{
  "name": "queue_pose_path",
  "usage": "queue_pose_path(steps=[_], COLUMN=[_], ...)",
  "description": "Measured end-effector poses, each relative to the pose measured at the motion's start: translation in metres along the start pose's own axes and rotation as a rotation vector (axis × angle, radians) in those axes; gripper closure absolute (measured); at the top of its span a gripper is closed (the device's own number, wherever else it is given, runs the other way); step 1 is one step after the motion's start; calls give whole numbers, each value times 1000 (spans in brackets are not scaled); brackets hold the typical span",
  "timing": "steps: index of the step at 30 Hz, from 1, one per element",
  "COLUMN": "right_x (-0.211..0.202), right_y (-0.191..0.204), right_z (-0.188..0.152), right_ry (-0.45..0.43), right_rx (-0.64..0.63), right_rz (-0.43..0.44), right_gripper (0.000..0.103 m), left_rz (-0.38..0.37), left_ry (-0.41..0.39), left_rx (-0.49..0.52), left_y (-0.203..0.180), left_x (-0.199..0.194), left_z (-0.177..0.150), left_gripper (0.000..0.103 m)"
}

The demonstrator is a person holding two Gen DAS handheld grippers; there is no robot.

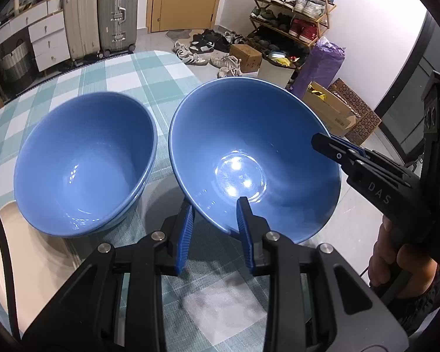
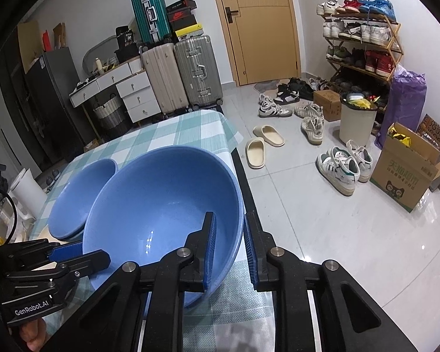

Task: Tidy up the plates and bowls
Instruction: 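Lift the gripped blue bowl with both tools over the other blue bowl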

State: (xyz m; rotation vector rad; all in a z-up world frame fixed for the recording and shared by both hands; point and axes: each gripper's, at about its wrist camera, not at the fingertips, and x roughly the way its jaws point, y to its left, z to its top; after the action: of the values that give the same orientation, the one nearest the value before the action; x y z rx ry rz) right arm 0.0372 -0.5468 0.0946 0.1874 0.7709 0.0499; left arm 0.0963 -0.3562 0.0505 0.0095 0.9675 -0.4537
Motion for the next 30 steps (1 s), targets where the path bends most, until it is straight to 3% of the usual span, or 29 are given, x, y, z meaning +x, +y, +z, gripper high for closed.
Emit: queue_pose_path(steps=[30], right_x=[-42], right_y=[23], right_z=[10], right_ry=[-90], right_rx=[-25], right_rz=[-42], right_gripper=[83], left_rz=[-17], left_ry=[-39], left_rx=[88], left_y=[-6], left_x=[-46], left_z=[5], left_gripper=[77])
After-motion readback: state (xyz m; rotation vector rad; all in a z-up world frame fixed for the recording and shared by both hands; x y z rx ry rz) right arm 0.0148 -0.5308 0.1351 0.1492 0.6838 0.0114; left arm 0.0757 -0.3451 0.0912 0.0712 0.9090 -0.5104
